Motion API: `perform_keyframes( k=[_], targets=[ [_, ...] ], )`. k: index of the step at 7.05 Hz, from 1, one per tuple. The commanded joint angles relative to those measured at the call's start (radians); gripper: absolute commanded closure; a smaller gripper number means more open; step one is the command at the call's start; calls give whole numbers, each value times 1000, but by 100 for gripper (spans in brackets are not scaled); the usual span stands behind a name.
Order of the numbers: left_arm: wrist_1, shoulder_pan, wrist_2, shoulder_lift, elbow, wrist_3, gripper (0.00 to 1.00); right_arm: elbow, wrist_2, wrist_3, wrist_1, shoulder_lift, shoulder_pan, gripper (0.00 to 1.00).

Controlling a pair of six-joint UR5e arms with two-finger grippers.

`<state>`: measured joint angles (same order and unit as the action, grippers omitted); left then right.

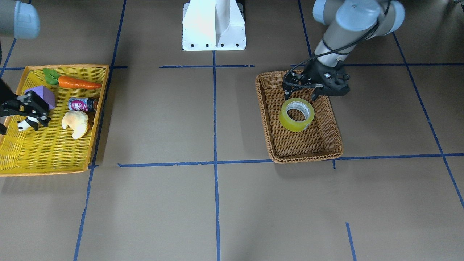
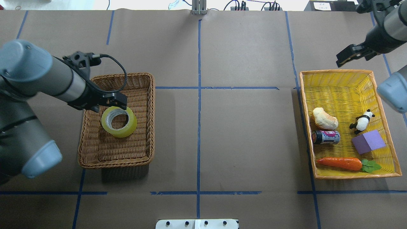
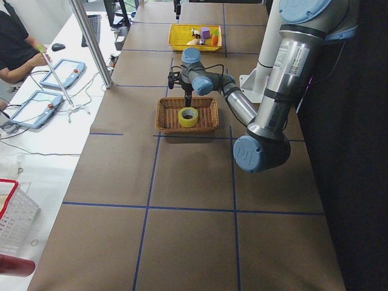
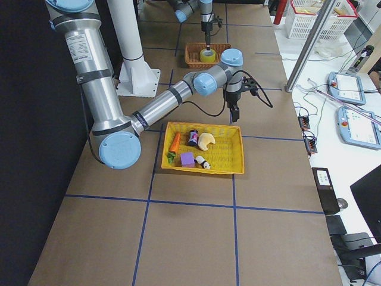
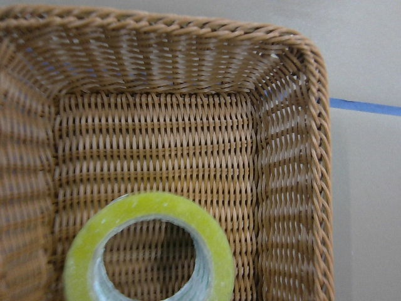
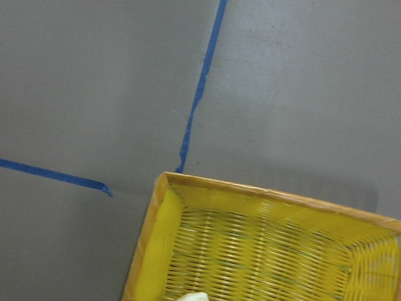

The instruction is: Move tape to another basket

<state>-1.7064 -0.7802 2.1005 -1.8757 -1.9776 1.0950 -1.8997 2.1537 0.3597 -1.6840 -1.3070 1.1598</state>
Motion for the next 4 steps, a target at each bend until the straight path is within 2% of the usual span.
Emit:
perform_keyframes(
  k=[1,2,3,4],
  targets=[
    [114,-185,134,83,-43,-317,0,14,79,-235,-53,-111,139,0],
    [114,-292,169,146,-29,-489,0,49,166,-305,-49,-173,243,0],
    [113,-404,226,192,35,-661,0,80,205,-450,-48,-251,335,0],
    [105,-500,302,211,119,-794,0,149,209,-554,-46,-285,390,0]
  ],
)
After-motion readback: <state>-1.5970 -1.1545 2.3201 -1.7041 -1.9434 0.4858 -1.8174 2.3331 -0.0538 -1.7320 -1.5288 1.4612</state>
